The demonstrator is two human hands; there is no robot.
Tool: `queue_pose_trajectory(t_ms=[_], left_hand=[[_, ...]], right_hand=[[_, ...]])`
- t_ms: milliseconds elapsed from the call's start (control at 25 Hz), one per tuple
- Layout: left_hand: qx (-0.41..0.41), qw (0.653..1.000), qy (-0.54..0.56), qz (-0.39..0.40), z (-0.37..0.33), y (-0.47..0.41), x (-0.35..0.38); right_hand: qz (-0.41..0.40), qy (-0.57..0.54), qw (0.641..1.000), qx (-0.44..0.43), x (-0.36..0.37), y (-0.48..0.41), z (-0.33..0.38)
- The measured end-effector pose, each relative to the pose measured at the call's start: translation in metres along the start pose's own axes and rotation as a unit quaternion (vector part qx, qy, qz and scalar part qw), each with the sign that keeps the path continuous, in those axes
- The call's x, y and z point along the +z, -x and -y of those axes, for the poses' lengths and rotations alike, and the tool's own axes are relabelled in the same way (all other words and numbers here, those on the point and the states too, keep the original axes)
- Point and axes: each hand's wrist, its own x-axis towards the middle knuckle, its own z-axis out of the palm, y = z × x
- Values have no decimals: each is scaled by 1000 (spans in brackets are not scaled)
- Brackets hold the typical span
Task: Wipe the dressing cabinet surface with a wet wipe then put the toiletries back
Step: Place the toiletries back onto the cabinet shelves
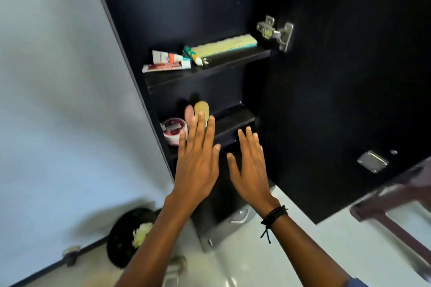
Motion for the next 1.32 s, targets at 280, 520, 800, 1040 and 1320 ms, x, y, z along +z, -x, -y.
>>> queue_pose_trajectory(t_ms=[280,520,800,1040,1320], left_hand=[[-44,983,64,165,-66,70,98],[-56,958,112,257,-148,97,144],[-134,934,140,301,-199,117,153],[-194,928,146,282,-205,133,148],[-225,935,173,213,-187,138,130]], right_hand=[[11,-224,912,343,-11,70,-130],[-88,-283,748,594,-84,105,-252],[17,-230,881,413,-110,111,-259],[38,-91,925,366,-98,129,-243],[68,-79,931,349,-68,145,-189]])
